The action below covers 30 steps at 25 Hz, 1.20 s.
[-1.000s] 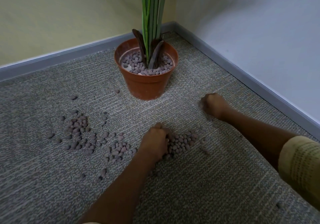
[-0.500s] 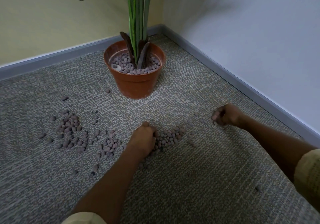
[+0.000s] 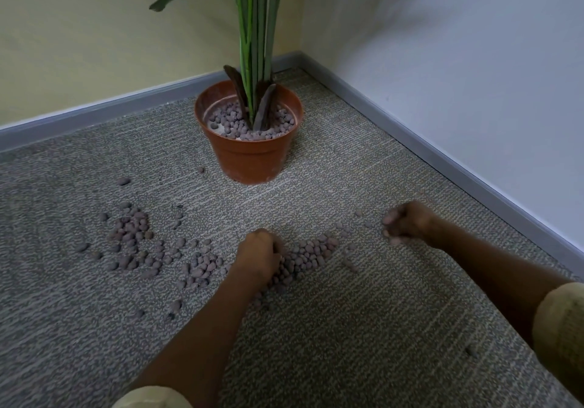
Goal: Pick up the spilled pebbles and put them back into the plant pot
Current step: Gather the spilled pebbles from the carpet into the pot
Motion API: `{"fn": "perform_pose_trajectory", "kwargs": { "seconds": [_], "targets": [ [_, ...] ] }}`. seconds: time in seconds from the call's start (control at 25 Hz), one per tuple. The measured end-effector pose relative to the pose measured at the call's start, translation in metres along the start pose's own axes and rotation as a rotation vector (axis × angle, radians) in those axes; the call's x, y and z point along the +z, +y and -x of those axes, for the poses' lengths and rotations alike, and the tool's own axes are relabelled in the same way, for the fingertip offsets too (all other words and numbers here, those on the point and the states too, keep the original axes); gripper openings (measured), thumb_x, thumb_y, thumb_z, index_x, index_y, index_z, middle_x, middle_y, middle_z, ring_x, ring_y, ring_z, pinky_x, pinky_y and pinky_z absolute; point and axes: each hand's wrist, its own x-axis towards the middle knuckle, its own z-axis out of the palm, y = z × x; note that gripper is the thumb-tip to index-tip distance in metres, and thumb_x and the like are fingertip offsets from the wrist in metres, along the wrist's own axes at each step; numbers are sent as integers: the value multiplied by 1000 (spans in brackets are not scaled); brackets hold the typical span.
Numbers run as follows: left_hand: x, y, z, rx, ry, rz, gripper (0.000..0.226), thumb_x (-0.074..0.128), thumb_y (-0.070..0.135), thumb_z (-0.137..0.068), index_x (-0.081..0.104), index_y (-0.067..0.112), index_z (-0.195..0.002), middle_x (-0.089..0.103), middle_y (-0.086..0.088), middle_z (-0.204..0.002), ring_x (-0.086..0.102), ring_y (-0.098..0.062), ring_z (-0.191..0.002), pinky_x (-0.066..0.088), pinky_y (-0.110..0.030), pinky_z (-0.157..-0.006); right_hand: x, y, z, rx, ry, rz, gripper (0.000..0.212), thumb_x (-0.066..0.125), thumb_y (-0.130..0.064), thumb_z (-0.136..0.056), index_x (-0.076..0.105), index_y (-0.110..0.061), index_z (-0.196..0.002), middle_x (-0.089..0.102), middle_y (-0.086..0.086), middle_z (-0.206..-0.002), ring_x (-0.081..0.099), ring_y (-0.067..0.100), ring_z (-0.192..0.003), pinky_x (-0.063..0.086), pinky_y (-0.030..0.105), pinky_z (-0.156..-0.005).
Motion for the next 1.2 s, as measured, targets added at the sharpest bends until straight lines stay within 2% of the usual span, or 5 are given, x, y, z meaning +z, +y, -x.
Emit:
{"fn": "perform_pose_trajectory", "kwargs": {
  "seconds": [0.2, 0.44, 0.8, 0.96, 1.2],
  "targets": [
    [-1, 1, 0, -80, 44, 249, 12, 64, 4, -78, 72, 12, -79, 74, -9, -89, 68, -21, -84, 52, -27, -81, 33, -34, -7, -218, 3, 135, 25, 70, 8, -73, 66, -3, -96, 70, 15, -76, 66, 20, -60, 57, 26, -55],
    [-18, 7, 0, -111, 122, 449, 9, 66, 3, -80, 73, 7, -81, 73, -9, -86, 57, -4, -62, 46, -7, -60, 51, -50, -18, -313, 119, 269, 18, 66, 7, -74, 70, -6, -86, 70, 13, -81, 65, 21, -65, 42, 6, -37],
    [-153, 65, -75, -86, 458, 844, 12, 66, 6, -81, 71, 17, -82, 70, -3, -85, 67, -19, -81, 59, -34, -82, 28, -89, -2, -381, 8, 37, 13, 71, 6, -73, 67, -2, -82, 70, 14, -78, 66, 14, -59, 58, 26, -60],
    [-147, 57, -94, -171, 501, 766, 24, 62, 7, -81, 68, 25, -65, 73, -9, -91, 70, -25, -87, 58, -40, -86, 12, -165, 23, -571, 9, -112, 11, 67, 2, -78, 66, 0, -88, 67, 7, -79, 67, 12, -64, 54, 20, -57],
    [-111, 47, -66, -117, 629, 675, 22, 54, 5, -84, 71, 17, -91, 72, -10, -98, 68, -27, -91, 57, -44, -86, 32, -241, 27, -755, 88, 80, 18, 70, 0, -77, 70, -1, -95, 72, 12, -93, 70, 16, -79, 60, 26, -71]
  ]
}}
